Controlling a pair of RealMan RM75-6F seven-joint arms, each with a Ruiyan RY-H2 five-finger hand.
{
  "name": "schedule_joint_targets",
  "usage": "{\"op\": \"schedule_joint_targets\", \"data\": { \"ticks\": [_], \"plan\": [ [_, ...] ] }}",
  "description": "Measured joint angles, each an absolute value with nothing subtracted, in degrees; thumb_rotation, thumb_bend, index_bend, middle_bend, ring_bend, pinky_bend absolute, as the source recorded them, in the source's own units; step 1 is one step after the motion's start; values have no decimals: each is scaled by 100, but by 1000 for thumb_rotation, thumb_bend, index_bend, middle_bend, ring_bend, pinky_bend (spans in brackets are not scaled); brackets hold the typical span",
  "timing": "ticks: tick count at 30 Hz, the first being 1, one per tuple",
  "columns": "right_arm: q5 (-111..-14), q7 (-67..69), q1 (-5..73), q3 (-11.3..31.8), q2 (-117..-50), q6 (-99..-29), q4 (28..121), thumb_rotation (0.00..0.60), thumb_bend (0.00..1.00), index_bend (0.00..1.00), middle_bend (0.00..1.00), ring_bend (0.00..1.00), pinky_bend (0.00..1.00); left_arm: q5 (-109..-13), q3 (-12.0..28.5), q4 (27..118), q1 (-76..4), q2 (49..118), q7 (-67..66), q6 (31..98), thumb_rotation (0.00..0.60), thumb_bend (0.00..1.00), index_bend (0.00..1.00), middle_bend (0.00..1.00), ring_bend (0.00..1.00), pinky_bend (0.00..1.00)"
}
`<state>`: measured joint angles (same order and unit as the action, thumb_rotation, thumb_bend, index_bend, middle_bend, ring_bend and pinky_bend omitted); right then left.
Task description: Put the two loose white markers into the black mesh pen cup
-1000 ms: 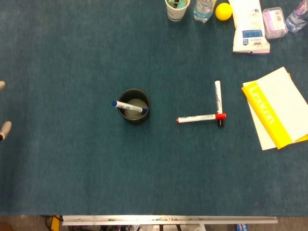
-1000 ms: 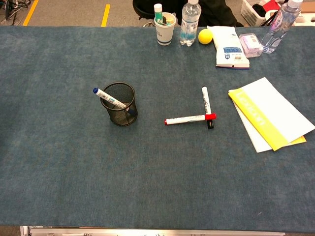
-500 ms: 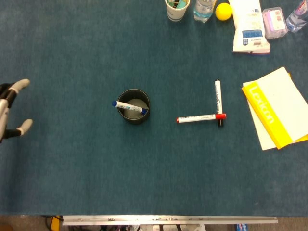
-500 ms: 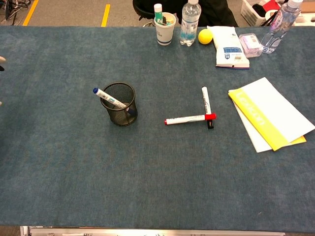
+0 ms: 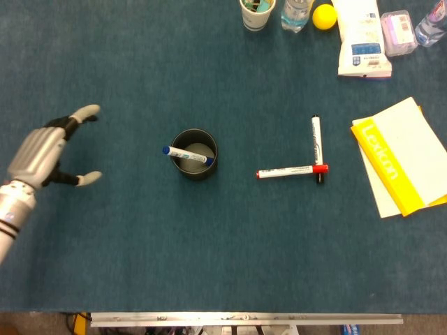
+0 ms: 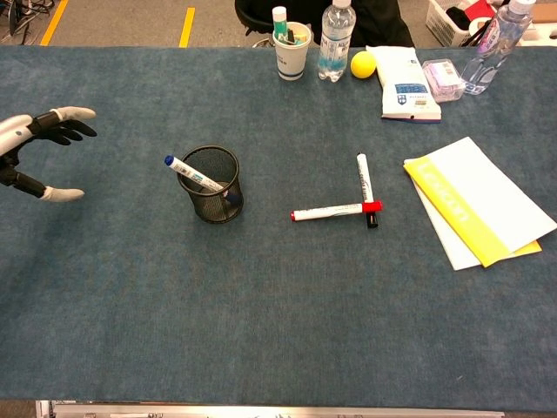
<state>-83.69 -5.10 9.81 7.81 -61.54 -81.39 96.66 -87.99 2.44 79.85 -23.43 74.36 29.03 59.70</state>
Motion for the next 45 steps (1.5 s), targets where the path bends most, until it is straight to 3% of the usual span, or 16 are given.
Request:
{"op": "schedule_joint_targets", "data": {
  "ticks": [11,22,26,31,35,39,41,45],
  "plan": [
    [-8336,-497,950,752,-6172,-8193,9636,600,233,277,263,108,103,-9062,77,7556,-2899,8006,3708,5519,580,143,90,187,184,189],
    [-8336,-436,918,739,-6169,-8263,9568,600,233,277,263,108,103,-8923,51,7269,-3171,8415,4159,5300,488,144,106,188,183,190],
    [-8348,-414,905,735,-6160,-8293,9556,600,234,277,263,108,103,-8841,63,7202,-3272,8506,4279,5183,408,143,106,188,183,189],
    [-8357,-391,890,734,-6155,-8327,9542,600,234,277,262,108,103,-8827,41,7165,-3343,8592,4317,5165,393,144,108,188,183,189],
    [-8357,-387,880,731,-6147,-8342,9541,600,233,277,263,108,103,-8853,17,7137,-3366,8649,4337,5223,407,143,110,189,183,190],
    [-8351,-391,864,726,-6139,-8360,9549,600,234,277,263,108,103,-8895,-22,7095,-3379,8715,4387,5292,533,144,110,193,184,189],
    [-8352,-390,856,720,-6139,-8368,9556,600,233,277,263,108,103,-8909,-40,7066,-3387,8754,4394,5320,567,144,110,193,184,189],
    [-8361,-390,844,711,-6138,-8384,9562,600,234,277,262,108,103,-8915,-56,7041,-3396,8830,4427,5386,574,144,110,193,184,190]
  ]
}}
